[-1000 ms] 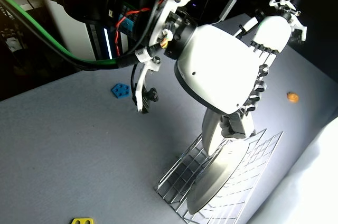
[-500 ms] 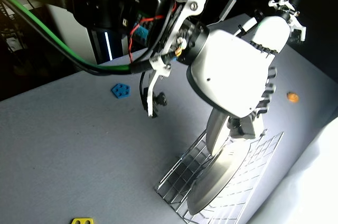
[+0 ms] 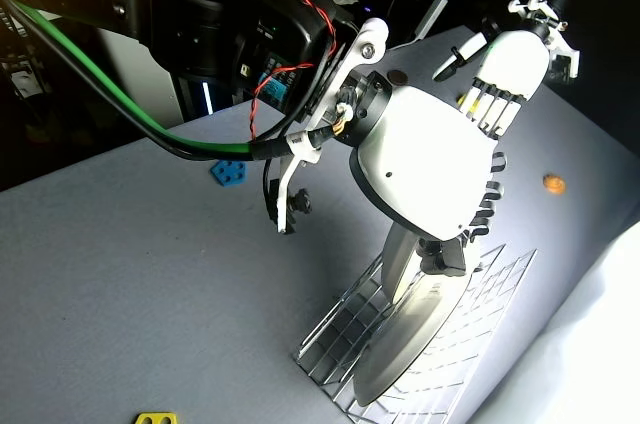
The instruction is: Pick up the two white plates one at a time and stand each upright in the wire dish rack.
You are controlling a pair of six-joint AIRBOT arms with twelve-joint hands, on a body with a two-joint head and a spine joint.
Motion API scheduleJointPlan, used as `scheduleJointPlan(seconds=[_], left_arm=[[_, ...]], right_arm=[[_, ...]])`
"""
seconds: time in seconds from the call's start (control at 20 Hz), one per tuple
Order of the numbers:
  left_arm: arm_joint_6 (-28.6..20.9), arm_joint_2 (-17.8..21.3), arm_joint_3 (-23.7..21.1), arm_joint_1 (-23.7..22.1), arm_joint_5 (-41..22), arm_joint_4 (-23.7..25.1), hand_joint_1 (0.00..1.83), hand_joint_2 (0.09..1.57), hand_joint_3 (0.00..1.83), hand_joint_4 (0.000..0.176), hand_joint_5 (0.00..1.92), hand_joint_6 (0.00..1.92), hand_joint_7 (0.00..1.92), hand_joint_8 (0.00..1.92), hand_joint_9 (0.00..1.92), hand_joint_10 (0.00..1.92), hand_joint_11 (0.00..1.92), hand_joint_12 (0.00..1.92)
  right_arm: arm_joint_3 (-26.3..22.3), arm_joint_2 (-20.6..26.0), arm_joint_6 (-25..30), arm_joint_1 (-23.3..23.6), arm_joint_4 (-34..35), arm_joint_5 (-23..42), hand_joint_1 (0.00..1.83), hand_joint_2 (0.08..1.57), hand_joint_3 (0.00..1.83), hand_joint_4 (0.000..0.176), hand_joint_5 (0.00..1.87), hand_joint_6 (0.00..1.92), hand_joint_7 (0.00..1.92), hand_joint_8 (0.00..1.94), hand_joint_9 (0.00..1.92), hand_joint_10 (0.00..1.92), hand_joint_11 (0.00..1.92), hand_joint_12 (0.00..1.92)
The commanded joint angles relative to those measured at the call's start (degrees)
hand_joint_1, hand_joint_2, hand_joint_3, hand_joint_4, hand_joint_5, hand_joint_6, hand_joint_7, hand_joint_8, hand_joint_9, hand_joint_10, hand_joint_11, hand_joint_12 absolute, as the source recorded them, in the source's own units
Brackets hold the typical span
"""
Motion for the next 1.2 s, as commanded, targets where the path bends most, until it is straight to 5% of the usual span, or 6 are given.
scheduleJointPlan(seconds=[0.0, 0.4, 0.6, 0.65, 0.8, 1.15], left_arm=[[0.2, 0.3, -0.2, -0.4, -1.1, -3.8, 0.0, 1.14, 0.0, 0.0, 0.0, 0.0, 0.0, 0.0, 0.0, 0.0, 0.0, 0.0], [0.3, 0.3, -0.3, -0.4, -1.2, -3.8, 0.0, 1.14, 0.0, 0.0, 0.0, 0.0, 0.0, 0.0, 0.0, 0.0, 0.0, 0.0], [0.3, 0.3, -0.3, -0.4, -1.2, -3.8, 0.0, 1.14, 0.0, 0.0, 0.0, 0.0, 0.0, 0.0, 0.0, 0.0, 0.0, 0.0], [0.3, 0.3, -0.3, -0.4, -1.2, -3.8, 0.0, 1.13, 0.0, 0.0, 0.0, 0.0, 0.0, 0.0, 0.0, 0.0, 0.0, 0.0], [0.3, 0.3, -0.4, -0.4, -1.2, -3.8, 0.0, 1.14, 0.0, 0.0, 0.0, 0.0, 0.0, 0.0, 0.0, 0.0, 0.0, 0.0], [0.4, 0.3, -0.5, -0.4, -1.2, -3.8, 0.0, 1.14, 0.0, 0.0, 0.0, 0.0, 0.0, 0.0, 0.0, 0.0, 0.0, 0.0]], right_arm=[[0.1, 0.1, 0.5, 0.6, -3.5, 1.6, 1.23, 1.09, 0.0, 0.021, 1.07, 0.9, 1.05, 0.82, 1.17, 0.0, 0.69, 0.94], [0.6, 0.0, 0.7, -0.9, -4.2, 1.9, 1.22, 1.11, 0.0, 0.023, 0.96, 1.06, 1.05, 0.82, 1.13, 0.0, 0.66, 0.91], [0.6, 0.0, 2.3, -1.6, -6.5, 2.4, 1.24, 1.09, 0.0, 0.0, 1.02, 1.06, 1.07, 0.71, 1.2, 0.02, 0.64, 1.07], [0.6, 0.0, 2.3, -1.8, -6.5, 2.5, 1.35, 1.09, 0.0, 0.0, 0.96, 1.12, 1.12, 0.63, 0.97, 0.87, 0.62, 1.12], [0.7, 0.0, 2.5, -2.6, -6.5, 2.6, 1.24, 1.1, 0.0, 0.0, 1.0, 1.07, 1.07, 0.74, 1.09, 0.21, 0.66, 1.01], [0.7, 0.0, 2.9, -3.6, -6.6, 2.8, 1.24, 1.1, 0.0, 0.0, 0.97, 1.15, 1.08, 0.7, 1.18, 0.03, 0.64, 1.08]])
